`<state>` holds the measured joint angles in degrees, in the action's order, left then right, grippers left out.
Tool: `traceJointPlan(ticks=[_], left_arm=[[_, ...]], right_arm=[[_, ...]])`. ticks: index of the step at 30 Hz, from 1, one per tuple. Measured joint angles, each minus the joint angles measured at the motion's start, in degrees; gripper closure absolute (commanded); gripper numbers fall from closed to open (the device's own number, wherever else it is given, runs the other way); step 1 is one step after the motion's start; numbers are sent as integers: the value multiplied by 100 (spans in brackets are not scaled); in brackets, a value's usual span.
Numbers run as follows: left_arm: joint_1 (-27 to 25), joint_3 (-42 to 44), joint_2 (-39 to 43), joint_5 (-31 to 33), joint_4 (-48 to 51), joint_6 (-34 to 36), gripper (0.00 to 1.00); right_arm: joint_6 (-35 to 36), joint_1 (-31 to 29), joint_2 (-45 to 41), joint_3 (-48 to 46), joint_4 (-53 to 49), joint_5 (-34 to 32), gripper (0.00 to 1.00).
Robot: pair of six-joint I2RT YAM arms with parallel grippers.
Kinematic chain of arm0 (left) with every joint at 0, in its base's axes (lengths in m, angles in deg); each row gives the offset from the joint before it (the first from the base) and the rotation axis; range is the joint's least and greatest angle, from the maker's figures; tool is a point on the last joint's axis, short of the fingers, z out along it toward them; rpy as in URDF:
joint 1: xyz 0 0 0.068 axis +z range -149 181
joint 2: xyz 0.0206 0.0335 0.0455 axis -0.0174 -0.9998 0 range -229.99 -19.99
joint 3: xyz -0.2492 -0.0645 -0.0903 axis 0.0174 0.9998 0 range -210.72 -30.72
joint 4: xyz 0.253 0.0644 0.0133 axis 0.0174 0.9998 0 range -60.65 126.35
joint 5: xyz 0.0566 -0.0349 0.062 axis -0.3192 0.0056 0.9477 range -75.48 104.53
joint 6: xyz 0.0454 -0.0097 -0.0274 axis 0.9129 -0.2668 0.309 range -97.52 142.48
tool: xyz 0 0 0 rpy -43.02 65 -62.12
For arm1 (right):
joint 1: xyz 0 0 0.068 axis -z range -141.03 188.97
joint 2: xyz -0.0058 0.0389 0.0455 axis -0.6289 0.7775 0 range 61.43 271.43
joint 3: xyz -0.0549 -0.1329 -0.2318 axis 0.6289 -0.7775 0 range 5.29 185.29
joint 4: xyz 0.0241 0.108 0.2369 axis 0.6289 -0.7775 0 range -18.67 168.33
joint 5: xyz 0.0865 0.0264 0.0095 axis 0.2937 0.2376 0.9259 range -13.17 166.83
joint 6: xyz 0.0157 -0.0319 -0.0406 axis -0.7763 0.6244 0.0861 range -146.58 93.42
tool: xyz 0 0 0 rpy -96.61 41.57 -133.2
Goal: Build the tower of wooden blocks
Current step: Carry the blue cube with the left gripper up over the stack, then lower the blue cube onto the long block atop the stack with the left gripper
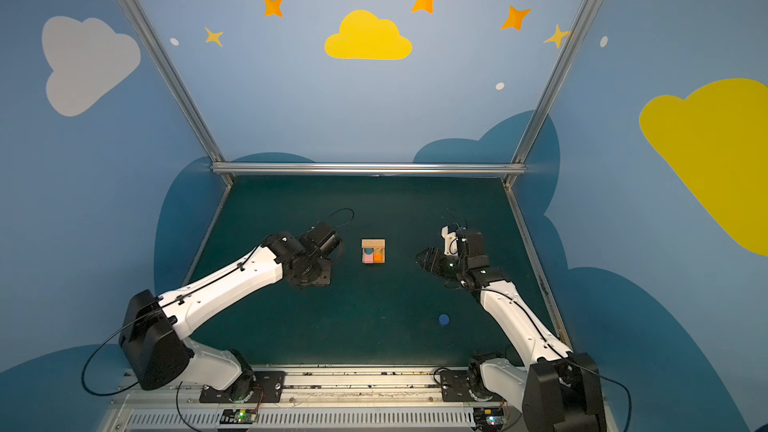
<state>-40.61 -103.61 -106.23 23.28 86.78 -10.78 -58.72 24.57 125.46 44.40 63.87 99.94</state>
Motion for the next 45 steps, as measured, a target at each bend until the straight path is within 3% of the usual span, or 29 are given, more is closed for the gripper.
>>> traceJointPlan(ticks=[16,30,36,45], left_arm=[[35,-3252,-2365,-352,560,868,94],[35,-5654,-4140,-619,1342,1047,94],[35,-6301,-4586,-627,1683,896,93],[35,-6594,-4712,-562,1882,527,89]], right_arm=[[125,13,-20,-2,4,11,37],[216,168,289,-164,179,168,37],[254,254,376,-184,284,258,37],[264,378,516,-232,433,439,37]])
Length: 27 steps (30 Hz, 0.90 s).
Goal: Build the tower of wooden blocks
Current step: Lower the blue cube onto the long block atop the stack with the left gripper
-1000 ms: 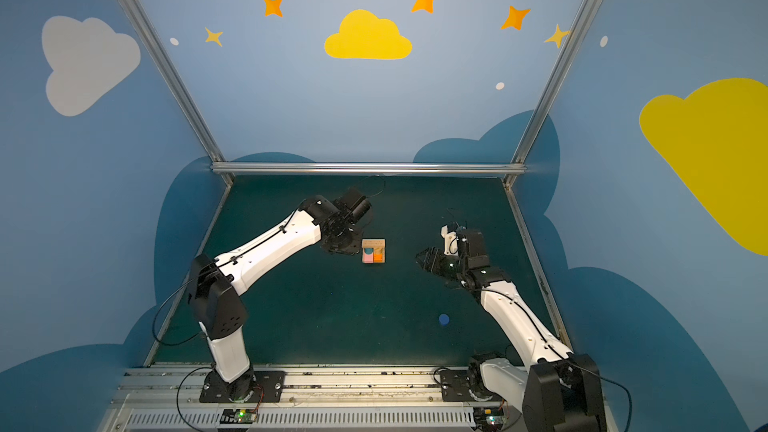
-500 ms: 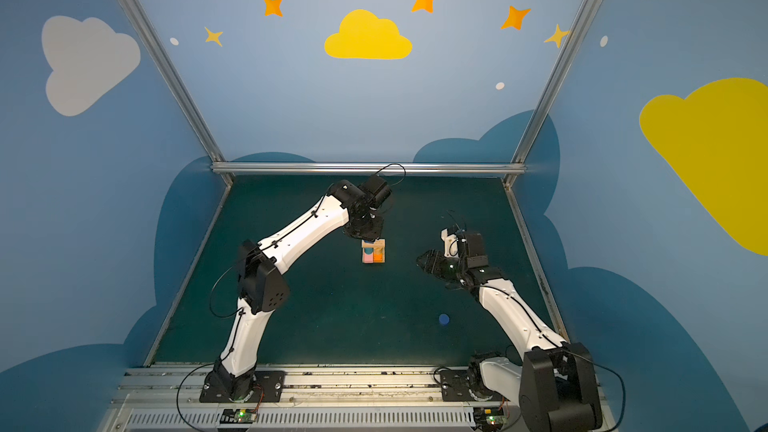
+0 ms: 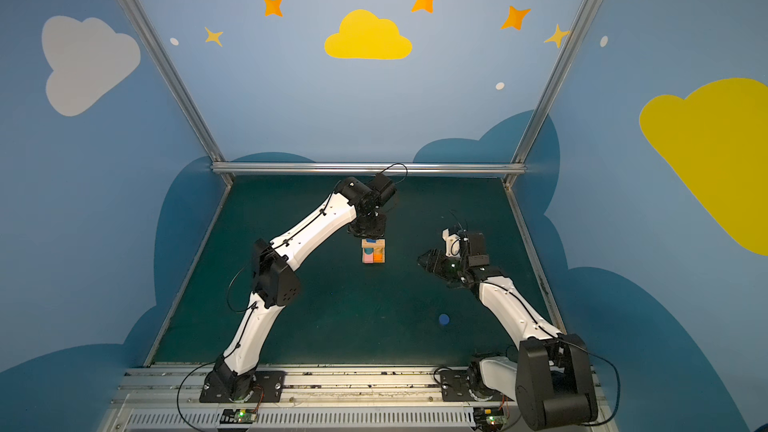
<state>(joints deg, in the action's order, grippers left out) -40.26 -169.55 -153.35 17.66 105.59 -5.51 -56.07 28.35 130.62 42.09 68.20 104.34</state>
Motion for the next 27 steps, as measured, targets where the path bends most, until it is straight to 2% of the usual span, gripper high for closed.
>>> traceJointPlan(ticks=[13,27], left_arm=[[11,-175,-358,-96,31,-315,94],[39,-175,-358,-85,35,-400,94]], right_arm=[[0,142,33,-74,133,199,37],[-2,212,33,-83,179,264,38]])
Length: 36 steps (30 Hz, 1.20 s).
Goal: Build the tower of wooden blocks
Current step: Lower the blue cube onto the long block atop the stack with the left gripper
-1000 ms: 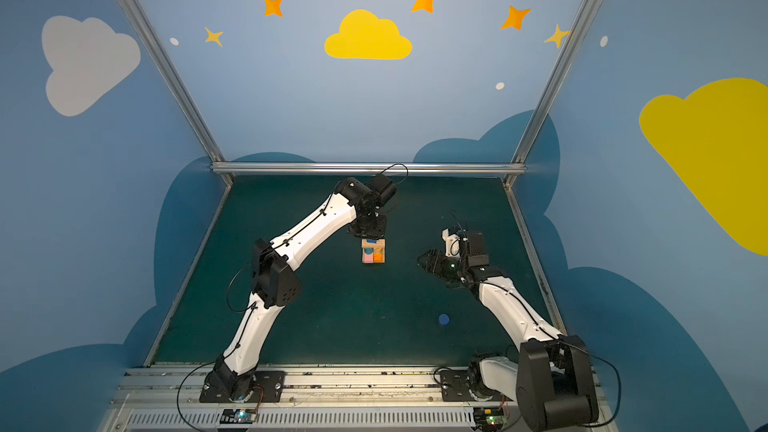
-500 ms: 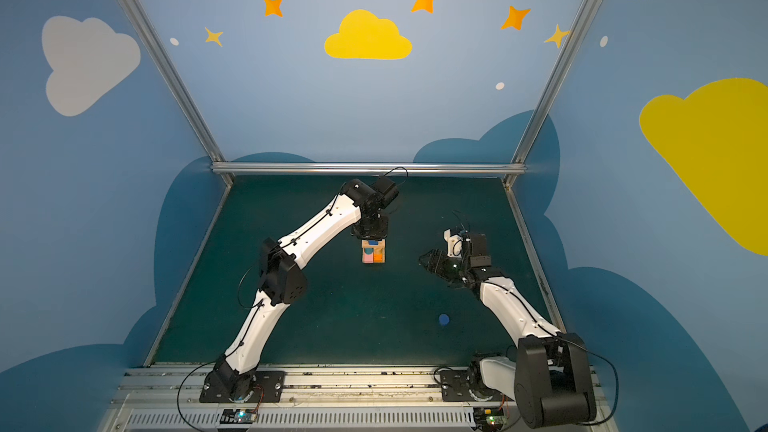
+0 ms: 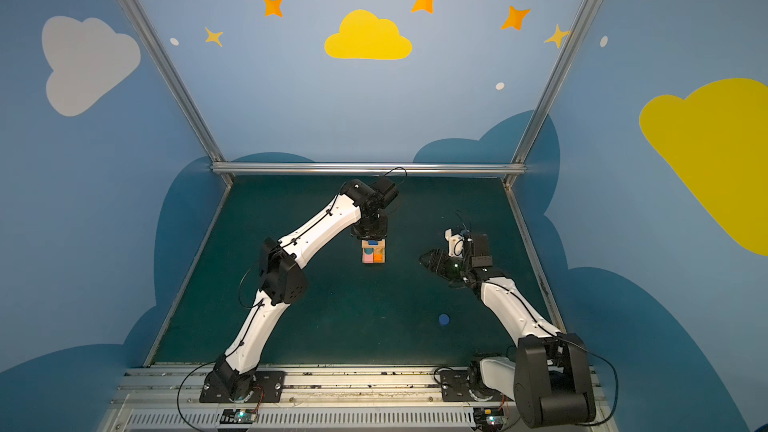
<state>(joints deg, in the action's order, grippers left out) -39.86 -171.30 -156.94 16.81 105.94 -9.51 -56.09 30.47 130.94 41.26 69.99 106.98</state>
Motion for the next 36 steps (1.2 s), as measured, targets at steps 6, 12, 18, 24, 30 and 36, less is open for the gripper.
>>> traceJointPlan(ticks=[6,12,18,24,30,36], left_arm=[[26,0,0,15,-4,0,94],[33,0,-50,13,-4,2,94],[33,0,-109,9,-4,2,94],[35,-9,-111,9,-7,4,92],[39,-9,-111,13,-7,4,91],[48,-55,-133,11,-2,7,91]], right_arm=[[-2,22,0,-15,13,37,38],[-2,28,0,-44,37,59,38],[-2,52,0,-63,52,81,38],[-2,57,0,-63,63,85,37],[-2,70,0,-63,68,92,38],[-2,92,0,-63,66,98,38]])
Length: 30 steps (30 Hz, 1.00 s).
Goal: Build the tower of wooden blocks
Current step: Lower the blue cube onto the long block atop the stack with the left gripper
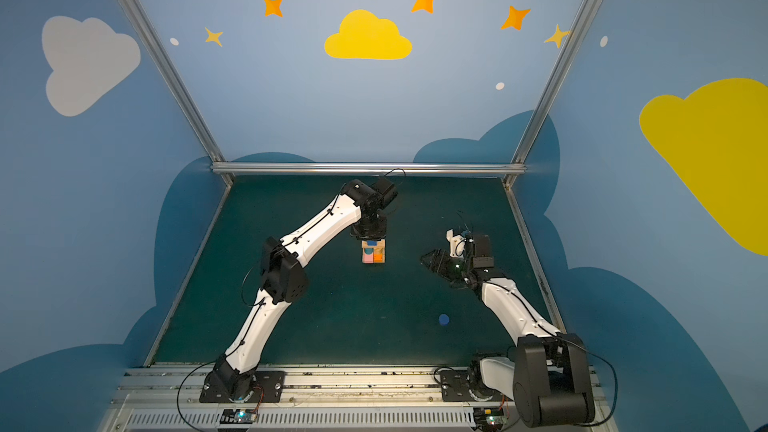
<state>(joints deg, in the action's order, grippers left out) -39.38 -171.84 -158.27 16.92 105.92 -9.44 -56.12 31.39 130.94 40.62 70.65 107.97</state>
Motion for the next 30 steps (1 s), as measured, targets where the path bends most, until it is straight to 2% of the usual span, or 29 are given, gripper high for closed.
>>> traceJointPlan(ticks=[18,24,26,30], left_arm=[[0,-264,-234,-17,39,13,89],[0,-264,-234,-17,39,13,81],[0,-264,-234,-17,39,13,73],[0,-264,-234,-17,37,15,70]], right_arm=[[-2,48,0,-57,13,11,38],[-4,66,0,-70,17,33,38],[-4,66,0,-74,17,48,38],[-7,68,0,-74,17,66,38]])
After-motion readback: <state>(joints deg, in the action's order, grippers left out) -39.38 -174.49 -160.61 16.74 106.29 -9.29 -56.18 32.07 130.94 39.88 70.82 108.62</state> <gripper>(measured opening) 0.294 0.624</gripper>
